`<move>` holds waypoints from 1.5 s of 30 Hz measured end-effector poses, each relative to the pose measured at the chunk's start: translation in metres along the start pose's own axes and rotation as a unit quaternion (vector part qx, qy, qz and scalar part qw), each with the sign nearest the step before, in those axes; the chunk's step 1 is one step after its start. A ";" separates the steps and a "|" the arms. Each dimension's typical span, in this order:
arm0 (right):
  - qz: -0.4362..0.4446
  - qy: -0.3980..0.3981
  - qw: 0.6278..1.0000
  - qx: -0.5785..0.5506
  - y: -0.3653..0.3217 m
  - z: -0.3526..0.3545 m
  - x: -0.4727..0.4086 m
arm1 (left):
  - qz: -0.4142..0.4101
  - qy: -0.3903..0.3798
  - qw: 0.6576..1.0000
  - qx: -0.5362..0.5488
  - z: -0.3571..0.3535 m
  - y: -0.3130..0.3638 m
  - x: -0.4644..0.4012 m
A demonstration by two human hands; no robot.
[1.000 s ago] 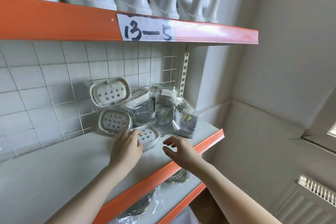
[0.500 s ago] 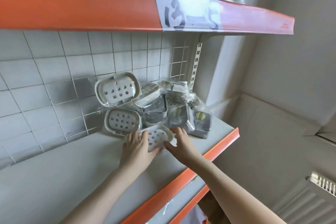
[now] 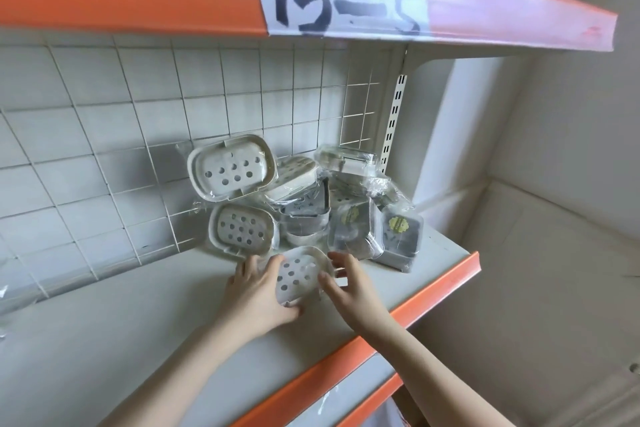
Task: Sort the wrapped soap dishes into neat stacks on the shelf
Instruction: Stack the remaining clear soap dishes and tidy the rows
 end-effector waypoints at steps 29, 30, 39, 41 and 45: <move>0.038 -0.029 0.995 -0.084 -0.016 0.001 0.003 | 0.183 0.098 0.885 0.417 0.012 -0.003 0.036; 0.051 -0.029 0.996 -0.066 -0.018 -0.001 0.003 | 0.182 0.111 0.895 0.393 0.010 -0.007 0.034; 0.083 -0.067 0.994 0.027 -0.020 -0.024 0.012 | 0.178 0.172 0.938 0.244 0.006 -0.010 0.026; 0.095 -0.096 0.990 0.039 -0.018 -0.024 0.015 | 0.172 0.166 0.941 0.239 0.006 -0.010 0.024; 0.105 -0.092 0.989 0.047 -0.019 -0.002 0.007 | 0.166 0.156 0.948 0.223 0.010 -0.010 0.019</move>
Point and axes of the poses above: each hand's wrist, its own x-axis away from the middle knuckle, its own z-axis out of the back of the hand, y = z × x, the point moved 3 cm from there along -x, towards the middle knuckle, and after that the axes turned 6 degrees about y, right-handed, at the moved point
